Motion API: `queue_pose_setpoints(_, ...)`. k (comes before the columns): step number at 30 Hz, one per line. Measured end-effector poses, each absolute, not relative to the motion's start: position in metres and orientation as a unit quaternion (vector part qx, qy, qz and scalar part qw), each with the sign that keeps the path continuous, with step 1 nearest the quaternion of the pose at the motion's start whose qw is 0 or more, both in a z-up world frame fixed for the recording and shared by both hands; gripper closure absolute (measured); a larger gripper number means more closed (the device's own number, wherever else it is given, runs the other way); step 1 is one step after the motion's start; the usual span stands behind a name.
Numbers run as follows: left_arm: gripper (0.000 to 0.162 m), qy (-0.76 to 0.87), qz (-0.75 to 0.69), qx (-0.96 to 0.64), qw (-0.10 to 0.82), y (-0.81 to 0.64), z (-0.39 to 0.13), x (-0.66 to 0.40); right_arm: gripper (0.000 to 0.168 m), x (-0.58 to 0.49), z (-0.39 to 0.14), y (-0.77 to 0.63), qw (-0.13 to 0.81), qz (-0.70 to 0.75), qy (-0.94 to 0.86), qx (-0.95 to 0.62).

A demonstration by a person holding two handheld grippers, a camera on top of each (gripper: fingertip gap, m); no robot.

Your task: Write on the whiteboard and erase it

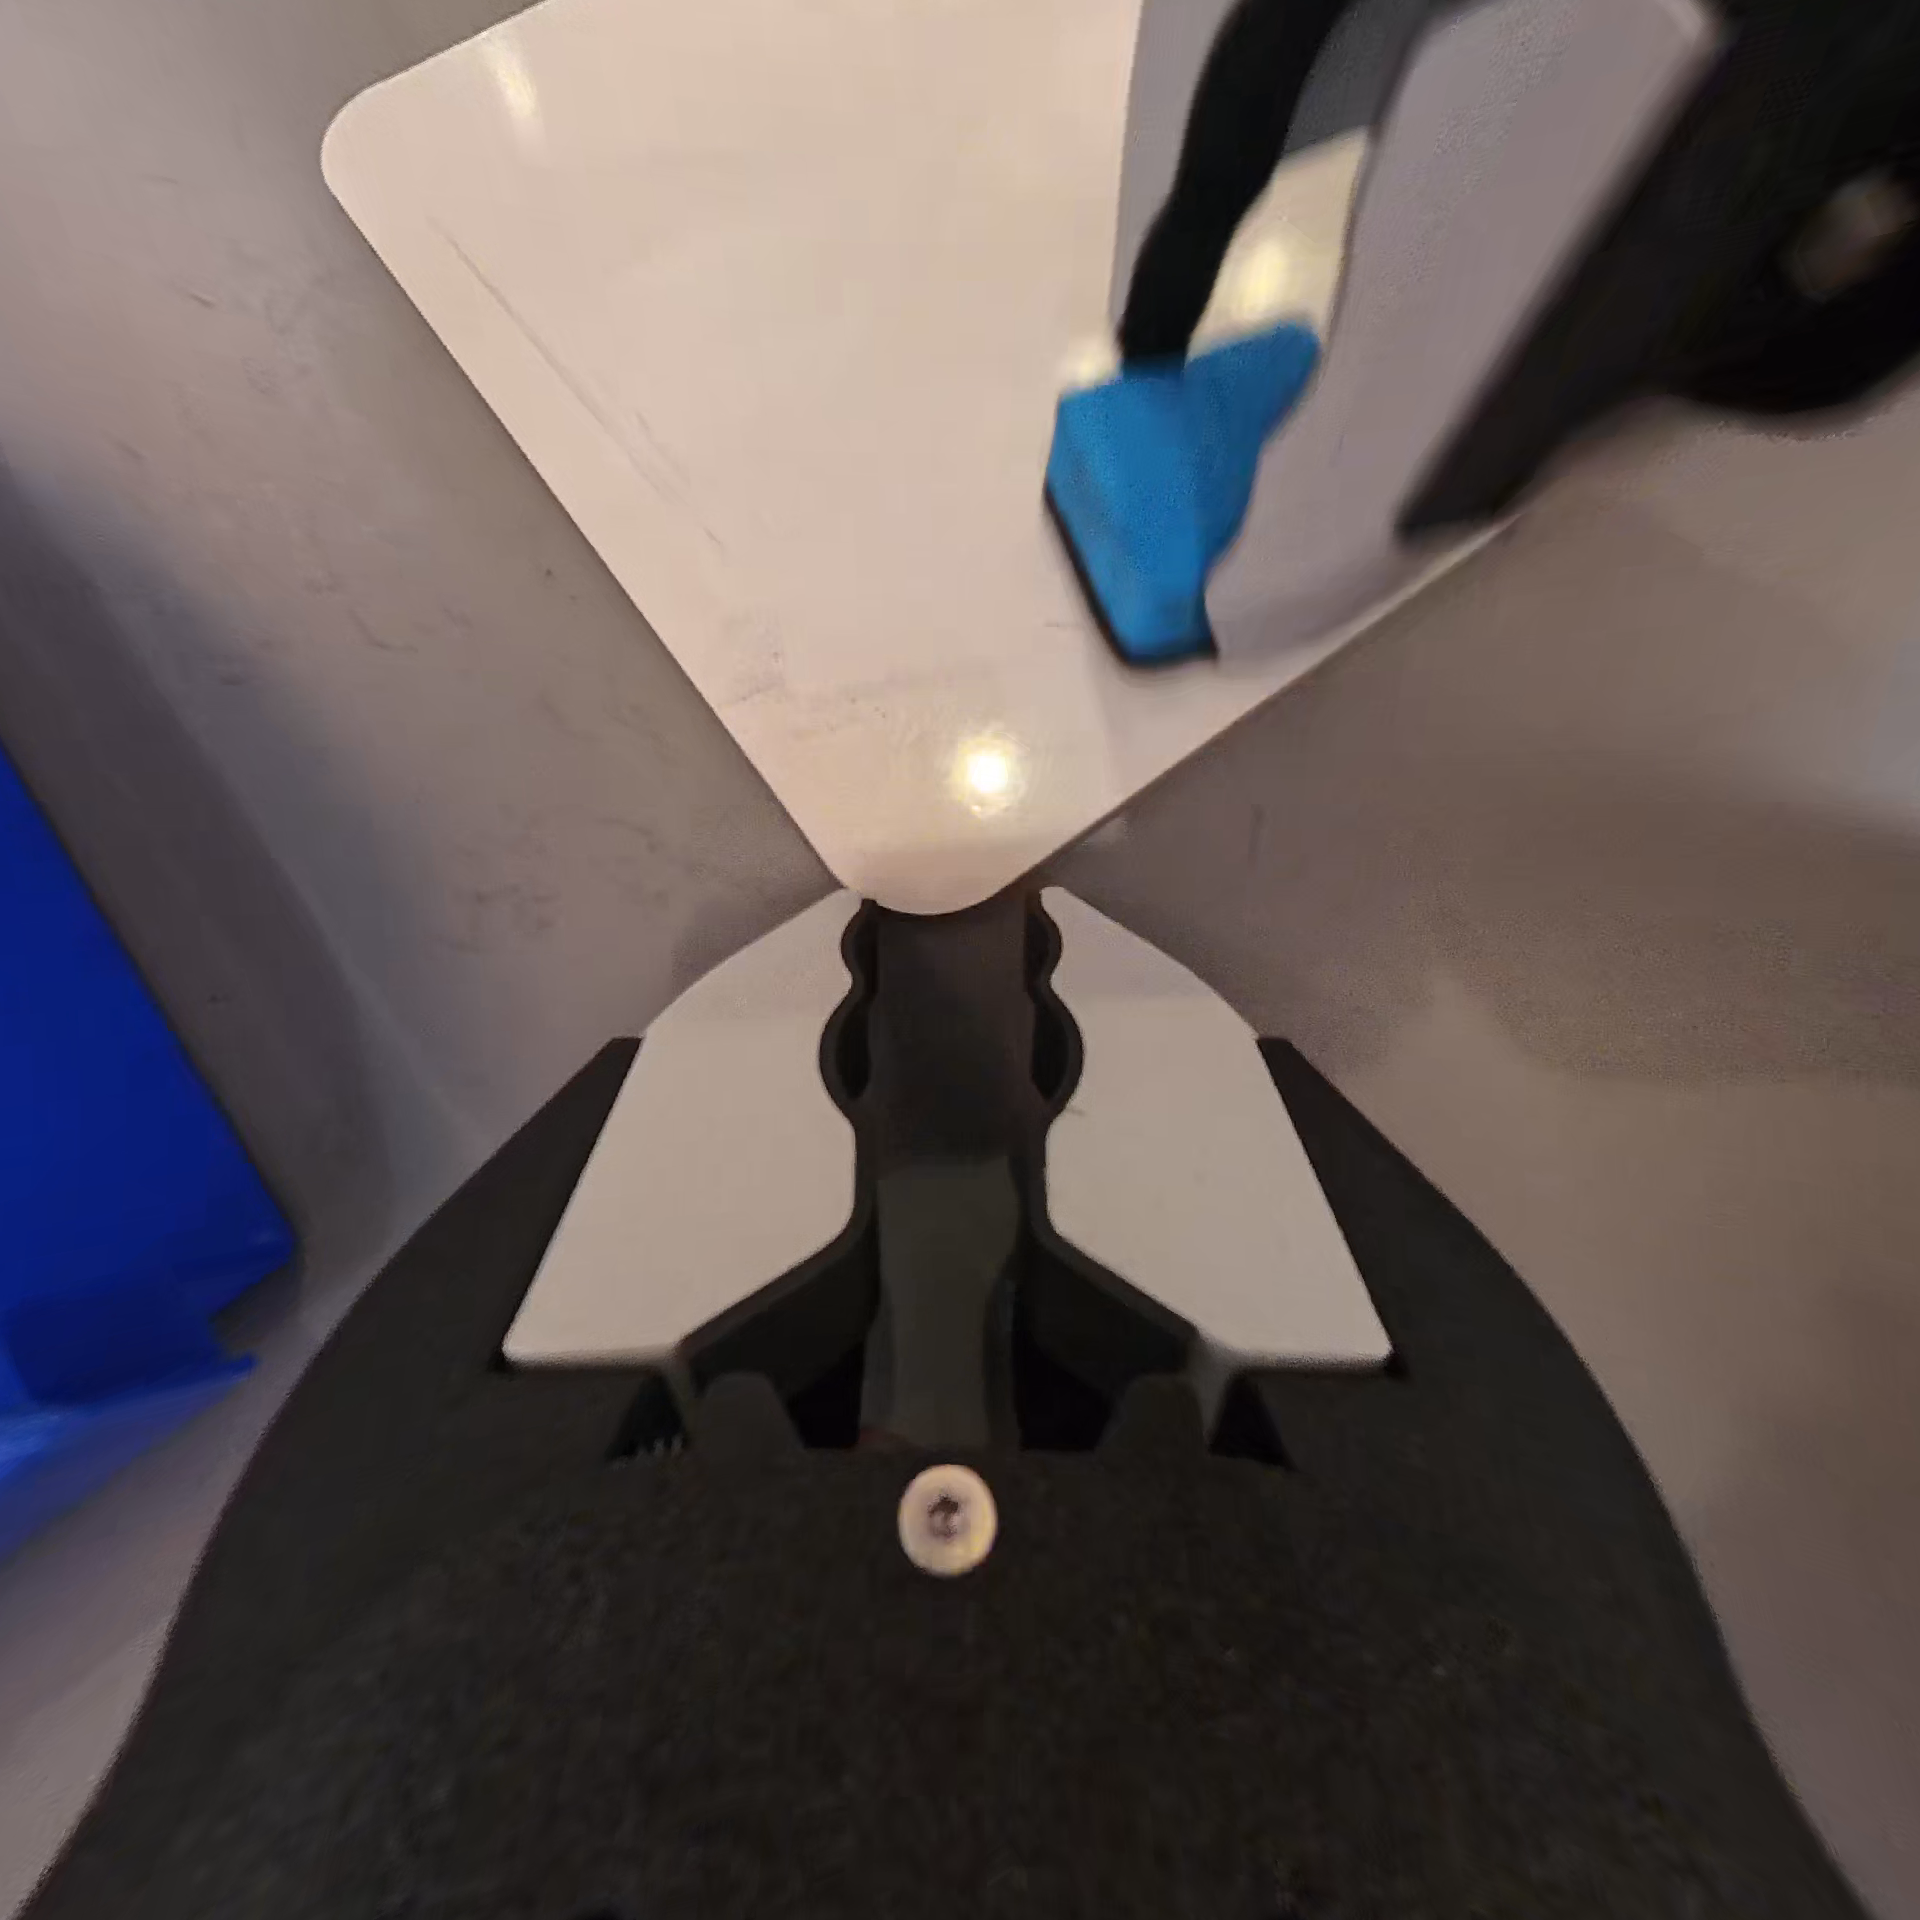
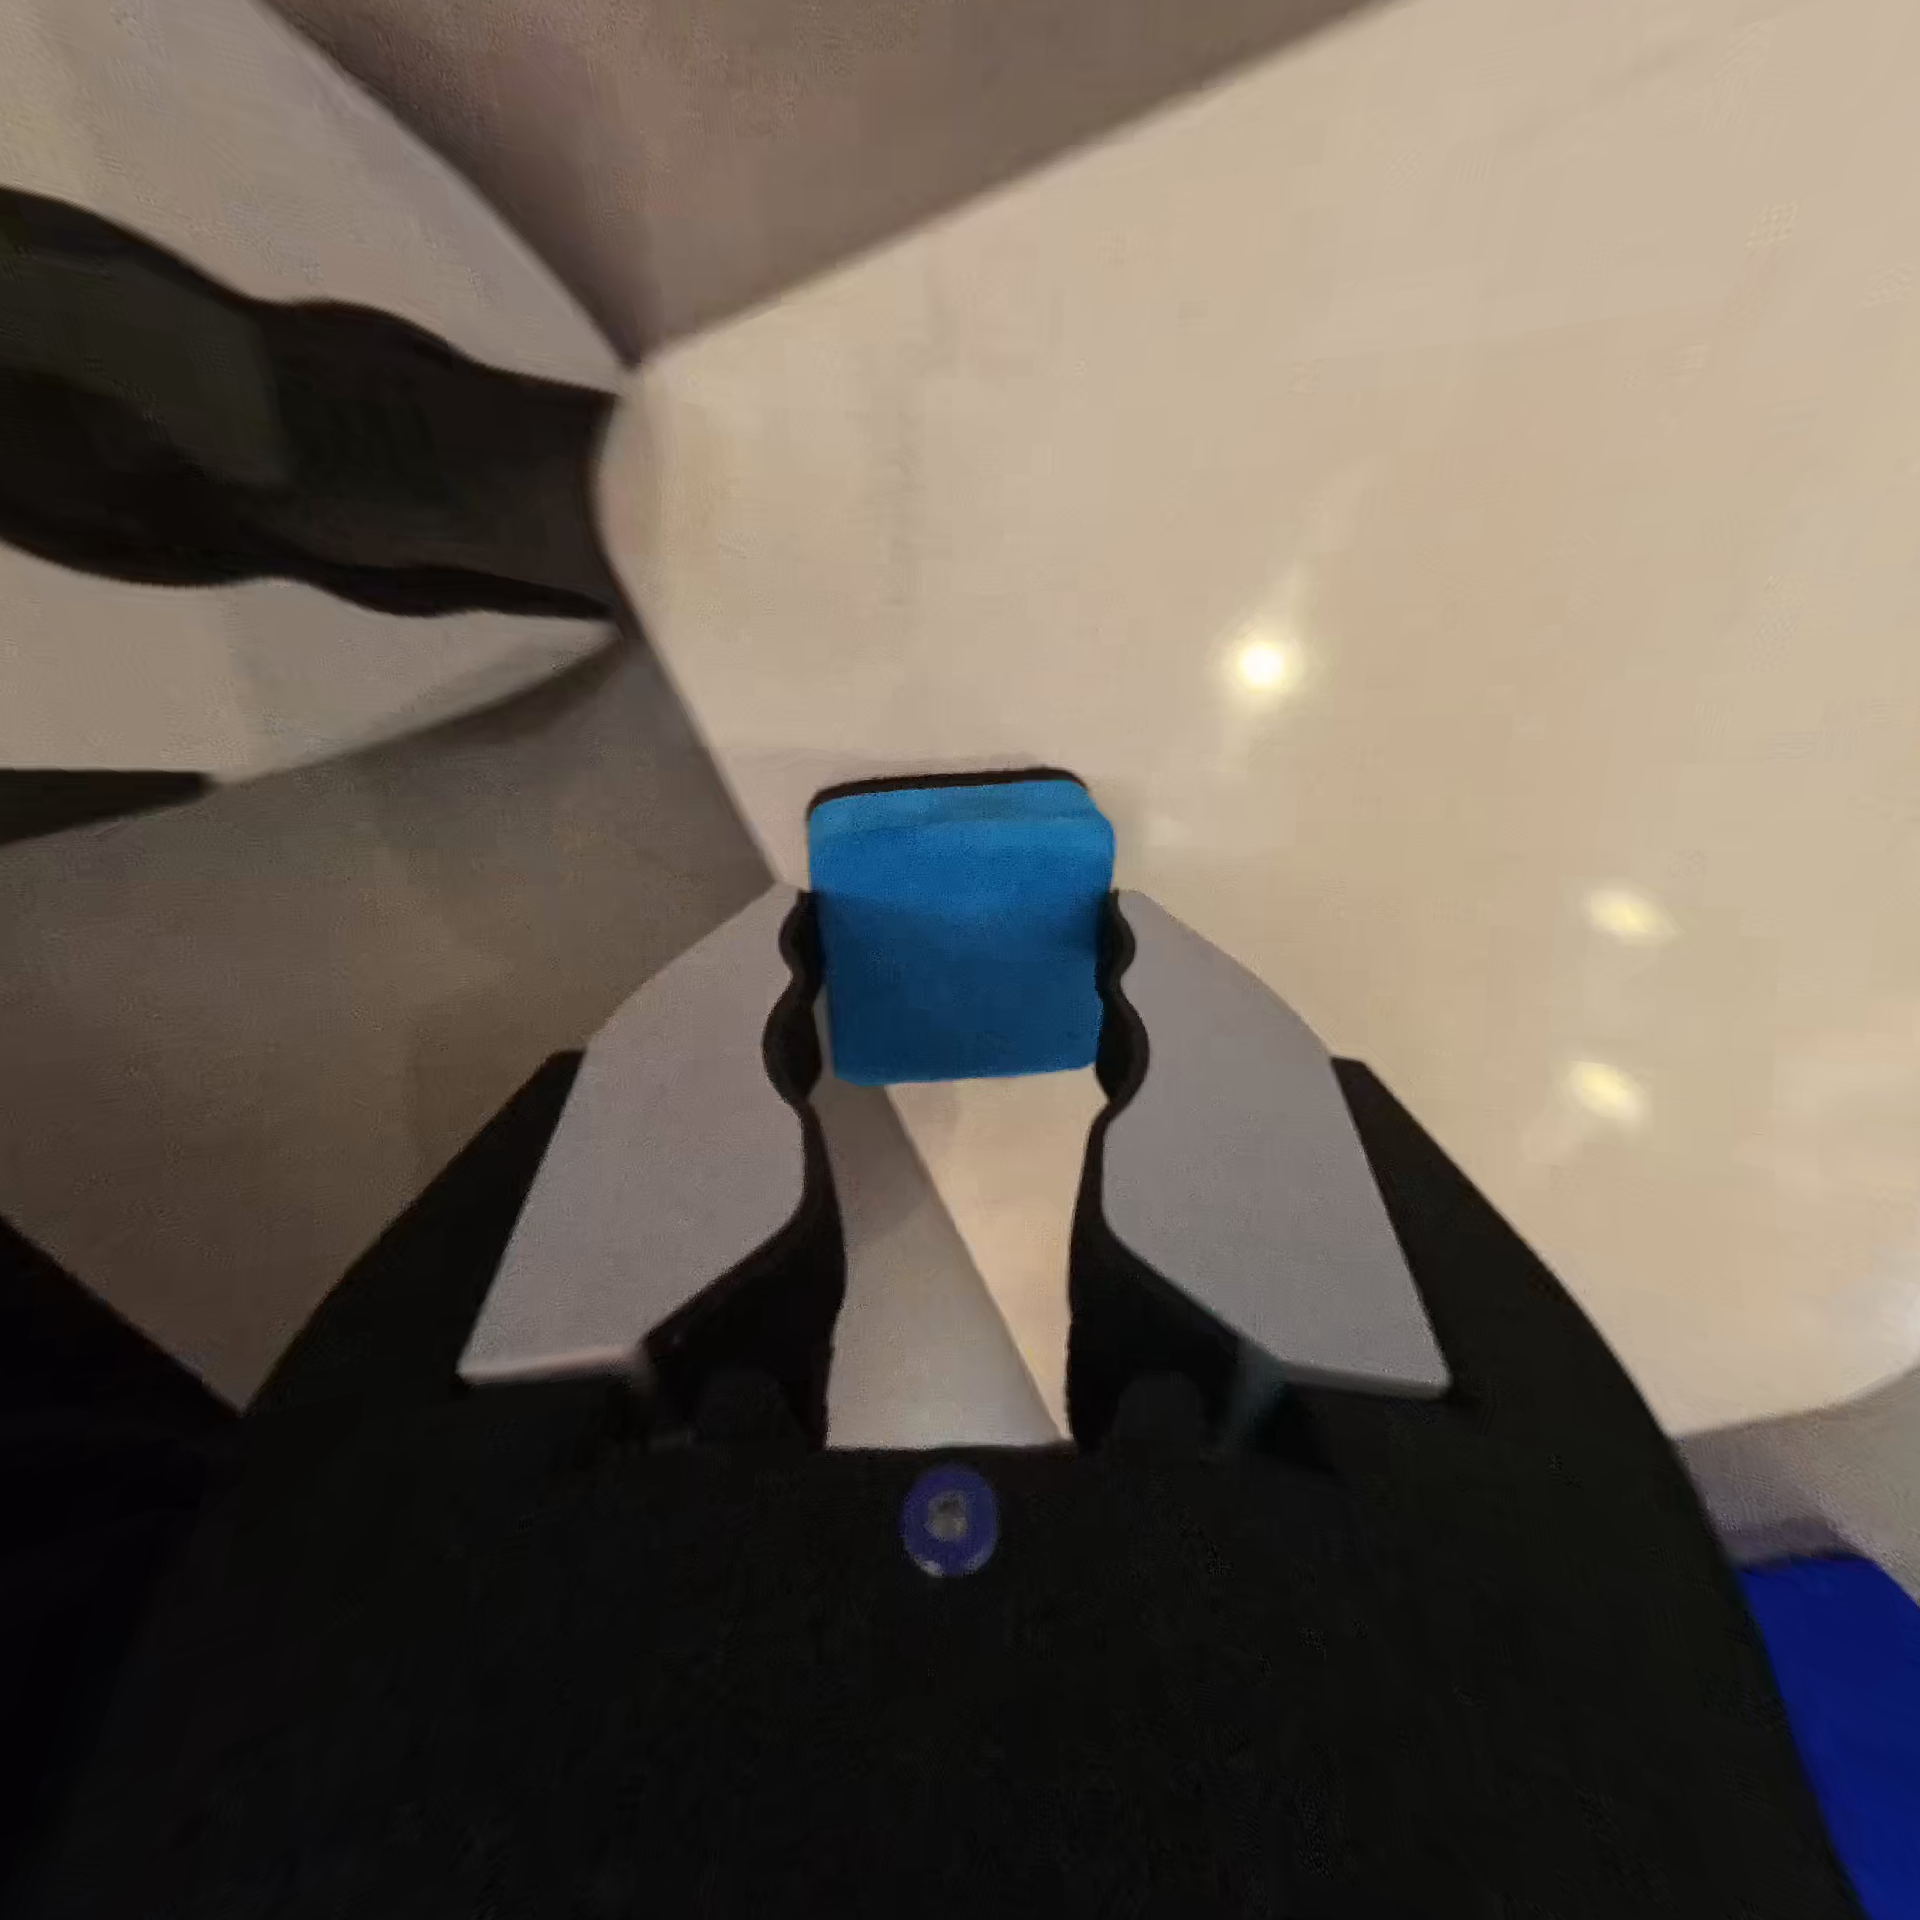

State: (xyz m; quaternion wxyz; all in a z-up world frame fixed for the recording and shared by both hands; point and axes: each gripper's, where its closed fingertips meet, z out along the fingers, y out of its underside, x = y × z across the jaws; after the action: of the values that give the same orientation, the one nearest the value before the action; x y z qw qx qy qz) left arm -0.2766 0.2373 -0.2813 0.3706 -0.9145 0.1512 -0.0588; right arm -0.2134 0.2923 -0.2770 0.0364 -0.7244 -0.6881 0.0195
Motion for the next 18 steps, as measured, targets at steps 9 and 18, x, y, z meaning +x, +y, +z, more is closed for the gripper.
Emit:
queue_pose_setpoints(9,0.14,0.139,-0.077,-0.915,0.371,0.235,-0.28,-0.278,0.117,-0.241,-0.258,0.372,0.069,0.012,-0.637,-0.768)
queue_pose_setpoints(18,0.145,0.144,-0.054,-0.914,0.375,0.237,-0.281,-0.278,0.117,-0.291,-0.277,0.277,0.031,0.048,-0.697,-0.715)
